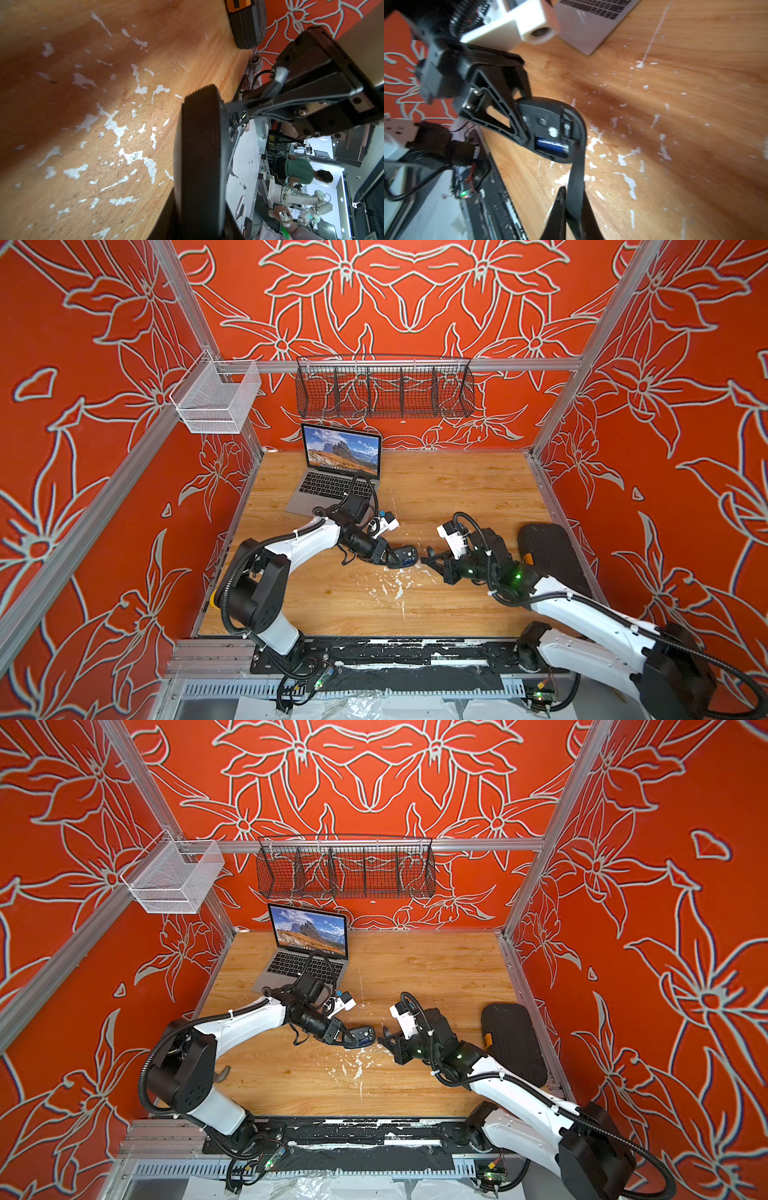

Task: Insert the wireless mouse receiver into the laptop
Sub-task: Remove the lid from the mouse, then place the lid at the center of the board.

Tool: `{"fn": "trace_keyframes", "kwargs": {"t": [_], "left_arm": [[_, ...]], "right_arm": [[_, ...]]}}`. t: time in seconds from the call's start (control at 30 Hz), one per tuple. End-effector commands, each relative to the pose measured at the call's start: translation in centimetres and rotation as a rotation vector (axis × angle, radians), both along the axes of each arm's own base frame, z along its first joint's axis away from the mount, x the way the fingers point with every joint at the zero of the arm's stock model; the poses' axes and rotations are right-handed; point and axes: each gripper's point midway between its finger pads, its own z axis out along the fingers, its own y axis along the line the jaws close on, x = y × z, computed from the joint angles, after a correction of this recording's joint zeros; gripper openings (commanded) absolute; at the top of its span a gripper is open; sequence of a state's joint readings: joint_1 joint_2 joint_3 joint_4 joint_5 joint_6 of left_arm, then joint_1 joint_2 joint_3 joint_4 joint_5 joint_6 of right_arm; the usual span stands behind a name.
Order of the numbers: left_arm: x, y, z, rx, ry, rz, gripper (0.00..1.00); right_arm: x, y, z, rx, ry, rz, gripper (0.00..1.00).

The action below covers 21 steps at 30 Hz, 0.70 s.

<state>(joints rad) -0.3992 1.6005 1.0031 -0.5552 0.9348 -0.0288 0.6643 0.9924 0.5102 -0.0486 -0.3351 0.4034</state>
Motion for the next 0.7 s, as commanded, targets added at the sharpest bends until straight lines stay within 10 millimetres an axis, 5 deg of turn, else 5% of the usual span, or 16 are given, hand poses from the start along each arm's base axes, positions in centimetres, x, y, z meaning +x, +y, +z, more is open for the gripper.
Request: {"fn": "trace_keyframes", "kwargs": {"t": [0.0, 0.1, 0.17, 0.37, 0.5, 0.67], "left_arm": [[1.9, 2.2, -1.5, 0.090, 0.034, 0.119, 0.00], [2.8, 4.0, -2.4, 0.187, 0.014, 0.183, 0.00], [2.9, 4.7, -2.6, 0.235, -0.006, 0.192, 0.00], [2.9, 5.0, -2.6, 0.268, -0.015, 0.180, 0.00], [2.7, 5.2, -2.4, 0.279, -0.029, 0.143, 0.00], [1.8, 4.1, -0.8, 0.196, -0.075, 0.047, 0.00]], "right_arm": [[1.5, -4.6, -2.8, -0.278, 0.016, -0.200, 0.00], [2.2, -8.9, -4.4, -0.598, 0.036, -0.366, 0.00], [2.5, -9.9, -5.0, -0.749, 0.044, -0.389, 0.00], [2.7, -6.3, -8.2, -0.844, 0.122, -0.237, 0.01], [2.4, -3.7, -9.2, -0.785, 0.163, -0.130, 0.21], [1.6, -0.9, -6.8, -0.614, 0.114, 0.003, 0.63]]}}
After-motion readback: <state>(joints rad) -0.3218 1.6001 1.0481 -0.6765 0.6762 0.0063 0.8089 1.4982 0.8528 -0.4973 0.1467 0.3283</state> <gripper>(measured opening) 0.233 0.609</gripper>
